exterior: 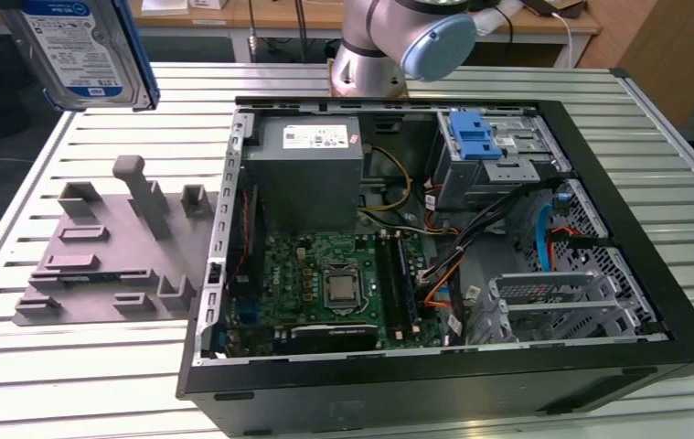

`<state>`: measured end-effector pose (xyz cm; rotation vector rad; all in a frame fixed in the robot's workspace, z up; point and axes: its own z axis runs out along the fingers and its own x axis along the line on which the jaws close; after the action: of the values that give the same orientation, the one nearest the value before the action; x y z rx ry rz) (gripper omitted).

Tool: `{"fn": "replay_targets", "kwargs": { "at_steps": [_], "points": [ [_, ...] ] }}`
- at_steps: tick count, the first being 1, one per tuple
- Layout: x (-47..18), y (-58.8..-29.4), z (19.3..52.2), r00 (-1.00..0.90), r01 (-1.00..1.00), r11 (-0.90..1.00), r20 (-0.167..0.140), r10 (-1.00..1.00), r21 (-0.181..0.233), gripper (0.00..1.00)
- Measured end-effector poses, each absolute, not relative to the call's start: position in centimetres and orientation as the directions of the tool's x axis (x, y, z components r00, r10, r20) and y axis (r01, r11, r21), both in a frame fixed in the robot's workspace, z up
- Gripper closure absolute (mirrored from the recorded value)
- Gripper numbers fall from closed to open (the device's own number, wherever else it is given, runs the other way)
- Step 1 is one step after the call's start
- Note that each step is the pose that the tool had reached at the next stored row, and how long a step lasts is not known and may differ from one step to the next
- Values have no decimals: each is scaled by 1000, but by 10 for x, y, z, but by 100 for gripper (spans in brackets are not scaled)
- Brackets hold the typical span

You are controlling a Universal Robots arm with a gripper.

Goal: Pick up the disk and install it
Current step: 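Pick up the disk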

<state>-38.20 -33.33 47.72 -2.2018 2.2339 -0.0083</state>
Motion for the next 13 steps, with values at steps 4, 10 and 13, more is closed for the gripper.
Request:
{"fn": "replay_targets", "kwargs": {
  "at_steps": [4, 10, 13],
  "points": [
    [-380, -333, 477, -14, -1000, 14, 0, -1000, -7, 64],
    [-375, -333, 477, -14, -1000, 14, 0, -1000, -7, 64],
    [-373, -333, 477, -15, -1000, 15, 0, -1000, -7, 64]
  ]
}}
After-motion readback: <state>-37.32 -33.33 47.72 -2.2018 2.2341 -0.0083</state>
